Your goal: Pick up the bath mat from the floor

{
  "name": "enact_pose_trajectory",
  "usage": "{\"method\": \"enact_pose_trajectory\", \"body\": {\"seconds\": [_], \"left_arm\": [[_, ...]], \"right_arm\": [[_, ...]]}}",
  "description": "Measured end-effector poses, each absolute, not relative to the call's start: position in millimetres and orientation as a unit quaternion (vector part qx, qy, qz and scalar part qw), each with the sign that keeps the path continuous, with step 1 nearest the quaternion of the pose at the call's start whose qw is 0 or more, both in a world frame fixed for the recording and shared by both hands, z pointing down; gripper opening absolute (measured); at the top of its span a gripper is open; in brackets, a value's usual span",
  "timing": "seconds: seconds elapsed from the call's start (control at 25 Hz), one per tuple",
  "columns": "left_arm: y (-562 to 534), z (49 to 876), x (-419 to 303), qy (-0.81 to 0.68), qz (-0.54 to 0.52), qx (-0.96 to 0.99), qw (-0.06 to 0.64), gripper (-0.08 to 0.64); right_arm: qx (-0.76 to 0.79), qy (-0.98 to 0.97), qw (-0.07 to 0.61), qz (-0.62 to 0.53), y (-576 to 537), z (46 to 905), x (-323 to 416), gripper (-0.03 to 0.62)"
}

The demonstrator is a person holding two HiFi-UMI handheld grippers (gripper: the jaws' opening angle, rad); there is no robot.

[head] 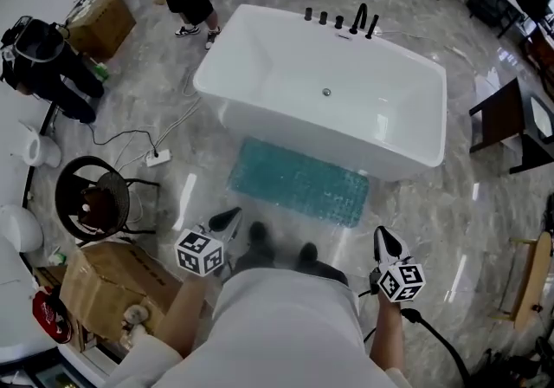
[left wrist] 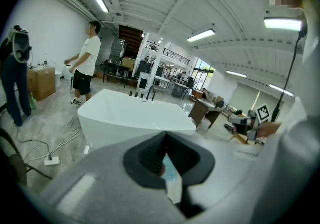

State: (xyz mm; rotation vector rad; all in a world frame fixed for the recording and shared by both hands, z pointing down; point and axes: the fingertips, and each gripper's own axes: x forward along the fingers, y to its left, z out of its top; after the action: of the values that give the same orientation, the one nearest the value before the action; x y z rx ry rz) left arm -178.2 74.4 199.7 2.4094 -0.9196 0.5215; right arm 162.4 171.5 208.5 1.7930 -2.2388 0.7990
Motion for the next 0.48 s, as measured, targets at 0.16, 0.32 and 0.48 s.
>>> {"method": "enact_pose_trajectory", "body": {"seconds": [0.16,0.32,0.48], "left_arm": [[45.0,202.2,-192.6,-0.309,0.199,0.896,0.251,0.000],[21.1,209.8,-202.6,-0.286,0.206,0.902,0.248,0.000],[2.2,218.7,-219.0,-0.271,0.215,0.905,0.248,0.000]], "right_arm": [[0.611,-0.741,0.075,0.269,158.1,204.5,137.2,0.005],[0.623,-0.728,0.075,0.277,148.4,213.9,121.3,0.005],[0.639,-0.710,0.073,0.287,141.9,221.3,105.5,0.005]]}}
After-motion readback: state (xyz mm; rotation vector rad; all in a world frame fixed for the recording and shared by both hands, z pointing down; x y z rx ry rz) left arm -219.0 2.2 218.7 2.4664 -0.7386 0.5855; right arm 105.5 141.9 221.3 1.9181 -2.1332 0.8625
